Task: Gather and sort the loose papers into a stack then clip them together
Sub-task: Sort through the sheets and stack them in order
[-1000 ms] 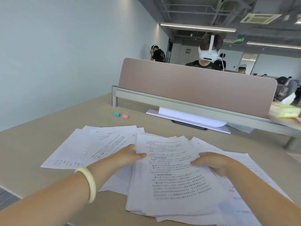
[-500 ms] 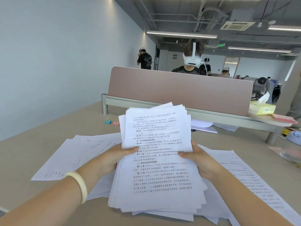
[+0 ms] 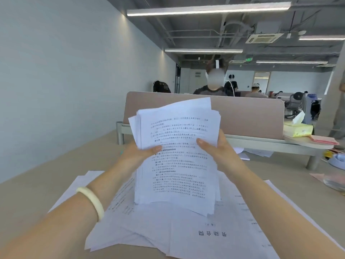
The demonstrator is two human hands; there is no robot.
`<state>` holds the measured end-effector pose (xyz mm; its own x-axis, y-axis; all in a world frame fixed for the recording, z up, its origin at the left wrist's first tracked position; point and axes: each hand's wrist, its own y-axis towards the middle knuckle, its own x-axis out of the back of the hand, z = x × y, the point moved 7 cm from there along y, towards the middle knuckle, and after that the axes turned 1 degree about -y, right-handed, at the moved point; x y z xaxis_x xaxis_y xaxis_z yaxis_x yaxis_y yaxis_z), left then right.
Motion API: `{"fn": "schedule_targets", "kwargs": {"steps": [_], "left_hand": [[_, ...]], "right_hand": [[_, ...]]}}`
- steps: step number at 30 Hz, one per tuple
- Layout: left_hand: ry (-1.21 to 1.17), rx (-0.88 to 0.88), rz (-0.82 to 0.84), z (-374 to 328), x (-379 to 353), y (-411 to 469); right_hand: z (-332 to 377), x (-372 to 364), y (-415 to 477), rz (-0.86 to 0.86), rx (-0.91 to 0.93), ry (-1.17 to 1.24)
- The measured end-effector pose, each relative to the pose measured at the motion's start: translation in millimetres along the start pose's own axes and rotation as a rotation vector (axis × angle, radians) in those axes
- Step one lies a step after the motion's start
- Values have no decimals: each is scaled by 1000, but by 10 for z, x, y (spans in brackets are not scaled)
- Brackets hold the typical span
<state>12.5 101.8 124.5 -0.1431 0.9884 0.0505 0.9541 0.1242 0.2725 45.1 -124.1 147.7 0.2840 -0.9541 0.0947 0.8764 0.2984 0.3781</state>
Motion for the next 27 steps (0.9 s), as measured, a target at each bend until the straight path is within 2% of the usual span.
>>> {"fn": "schedule_targets", "kwargs": {"steps": [4,7,9,11,14,17,21,24,27], "left_hand": [[-13,46,-48,-45,17,155],[-46,42,-19,-129,62,250],[-75,55,50,-132,104,263],[-100,85,107,-32,116,177],[-141,108,96,332,131,-75],[-139,119,-39,515,141,-210],[10,-36,-179,-20,111,-72],[66,-164,-161,-528,47,27],[73,-129,-106,-424,4,37]], "right_hand": [[154,-68,132,-65,26,-6],[286,-39,174,-109,66,-8],[291,-14,133,-108,63,88],[131,-7,37,-119,27,132],[-389,-101,-194,-122,-72,23],[-652,-239,-331,-115,-97,-26],[-307,-130,-155,-229,-32,39],[-16,-52,-50,-213,12,38],[-13,-57,-75,-134,33,-19]]}}
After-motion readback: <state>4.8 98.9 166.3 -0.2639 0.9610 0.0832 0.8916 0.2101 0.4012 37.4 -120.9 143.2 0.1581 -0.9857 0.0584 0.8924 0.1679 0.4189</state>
